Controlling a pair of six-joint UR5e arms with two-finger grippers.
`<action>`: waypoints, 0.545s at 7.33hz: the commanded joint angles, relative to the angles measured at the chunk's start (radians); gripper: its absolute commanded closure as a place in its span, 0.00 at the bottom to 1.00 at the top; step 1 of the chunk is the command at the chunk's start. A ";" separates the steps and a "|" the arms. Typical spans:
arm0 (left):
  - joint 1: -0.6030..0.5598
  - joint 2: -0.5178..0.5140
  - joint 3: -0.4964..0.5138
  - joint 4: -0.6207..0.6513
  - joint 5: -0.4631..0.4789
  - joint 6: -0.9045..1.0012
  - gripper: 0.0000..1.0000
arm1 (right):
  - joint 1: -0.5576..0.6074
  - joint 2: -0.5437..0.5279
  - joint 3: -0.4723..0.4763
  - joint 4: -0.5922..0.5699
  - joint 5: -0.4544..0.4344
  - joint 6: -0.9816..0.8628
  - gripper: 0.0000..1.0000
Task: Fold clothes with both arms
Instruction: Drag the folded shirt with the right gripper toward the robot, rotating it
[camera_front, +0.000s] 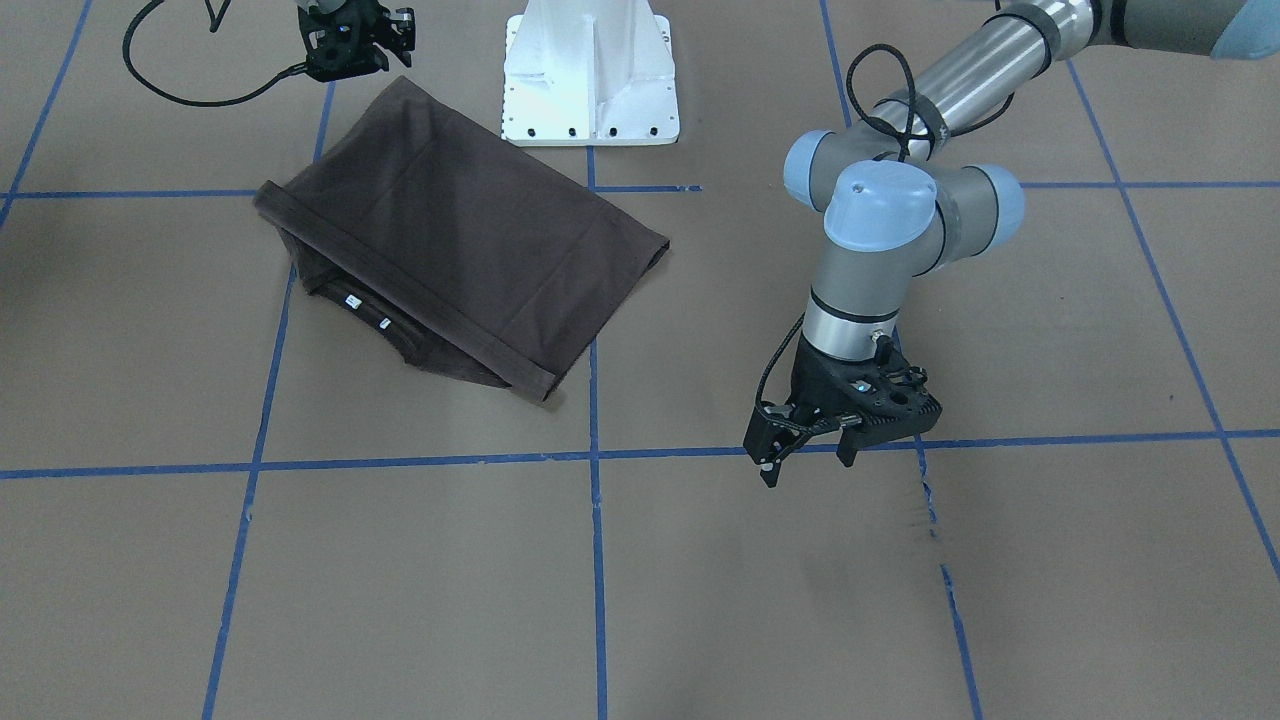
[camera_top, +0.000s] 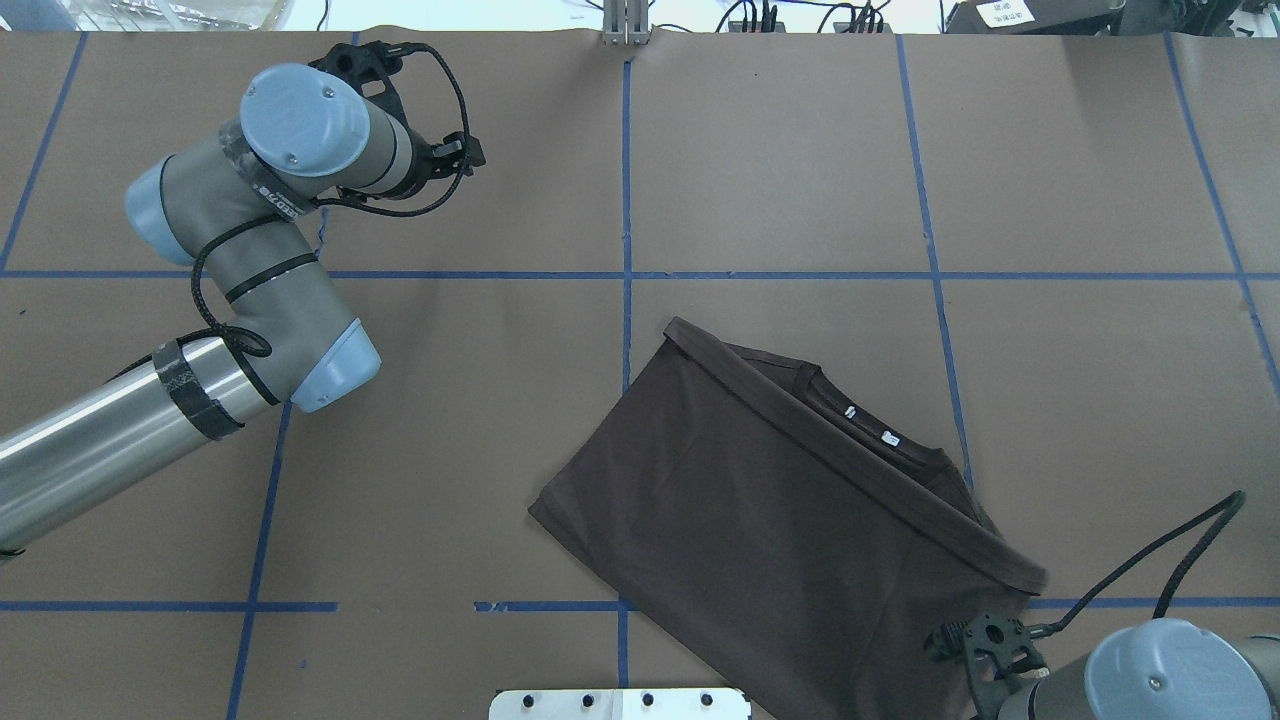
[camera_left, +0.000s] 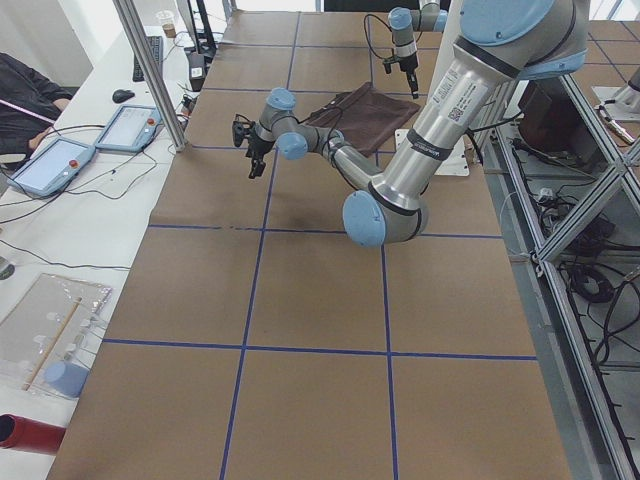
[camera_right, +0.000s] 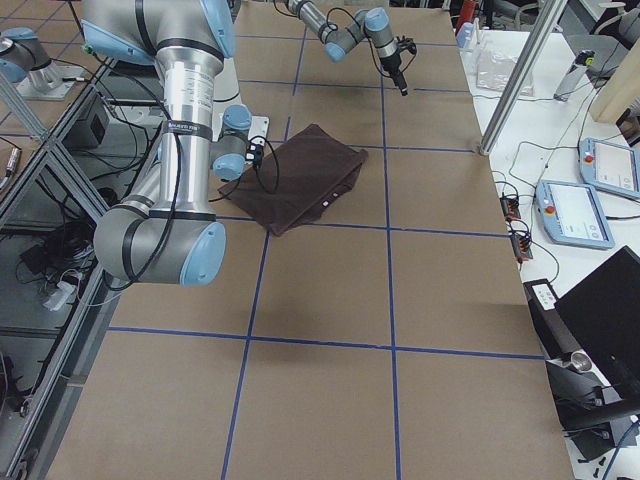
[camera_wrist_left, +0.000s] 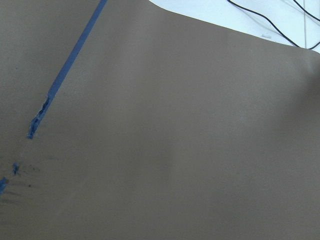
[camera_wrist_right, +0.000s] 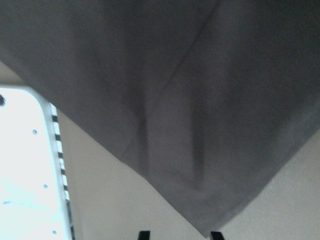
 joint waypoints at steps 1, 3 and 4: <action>0.091 0.070 -0.152 0.101 -0.076 -0.107 0.00 | 0.165 0.099 0.006 0.001 -0.063 0.010 0.00; 0.292 0.070 -0.278 0.232 -0.070 -0.401 0.00 | 0.320 0.132 0.001 0.001 -0.060 0.009 0.00; 0.366 0.069 -0.325 0.301 -0.067 -0.496 0.02 | 0.361 0.155 -0.006 -0.001 -0.059 0.009 0.00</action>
